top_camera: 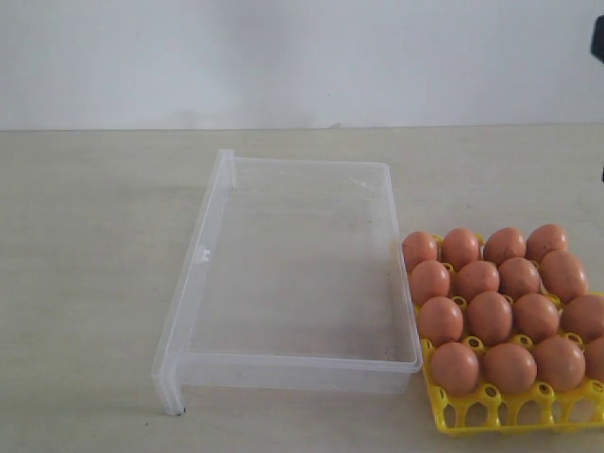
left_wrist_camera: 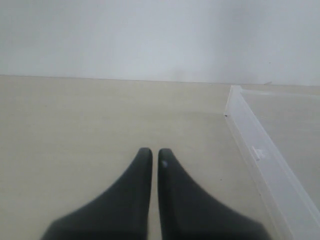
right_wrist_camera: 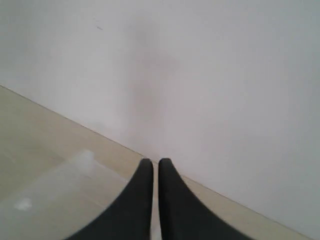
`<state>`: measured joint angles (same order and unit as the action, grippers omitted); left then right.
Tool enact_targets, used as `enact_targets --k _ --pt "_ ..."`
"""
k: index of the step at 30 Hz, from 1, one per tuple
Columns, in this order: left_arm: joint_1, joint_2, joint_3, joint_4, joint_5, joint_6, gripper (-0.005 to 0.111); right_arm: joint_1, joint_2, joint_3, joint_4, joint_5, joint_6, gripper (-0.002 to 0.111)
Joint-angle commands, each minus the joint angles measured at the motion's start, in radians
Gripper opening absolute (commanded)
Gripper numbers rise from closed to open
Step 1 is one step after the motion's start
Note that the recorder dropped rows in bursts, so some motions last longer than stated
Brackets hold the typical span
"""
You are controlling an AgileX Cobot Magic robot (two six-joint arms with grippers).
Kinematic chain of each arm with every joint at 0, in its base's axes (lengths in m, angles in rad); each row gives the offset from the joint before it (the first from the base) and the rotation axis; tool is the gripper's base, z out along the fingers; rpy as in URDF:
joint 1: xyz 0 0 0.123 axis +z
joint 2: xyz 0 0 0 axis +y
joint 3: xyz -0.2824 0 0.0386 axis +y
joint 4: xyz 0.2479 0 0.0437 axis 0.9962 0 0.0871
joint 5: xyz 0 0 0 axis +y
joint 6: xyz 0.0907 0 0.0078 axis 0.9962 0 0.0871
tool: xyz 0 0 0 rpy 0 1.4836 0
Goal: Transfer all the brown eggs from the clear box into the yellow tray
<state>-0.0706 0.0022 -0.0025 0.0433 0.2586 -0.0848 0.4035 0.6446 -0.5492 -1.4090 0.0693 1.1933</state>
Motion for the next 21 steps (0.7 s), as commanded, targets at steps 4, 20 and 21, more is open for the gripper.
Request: enact_targets --k 4,20,21 --pt "0.003 -0.002 0.003 -0.003 -0.004 0.002 0.004 0.037 -0.143 0.008 0.039 -0.069 0.058 0.0" --pt "0.003 -0.002 0.003 -0.003 -0.004 0.002 0.004 0.023 -0.264 0.013 0.771 0.311 -0.69 0.0" --pt "0.003 -0.002 0.003 -0.003 -0.004 0.002 0.004 0.017 -0.264 0.018 0.827 0.327 -0.773 0.0"
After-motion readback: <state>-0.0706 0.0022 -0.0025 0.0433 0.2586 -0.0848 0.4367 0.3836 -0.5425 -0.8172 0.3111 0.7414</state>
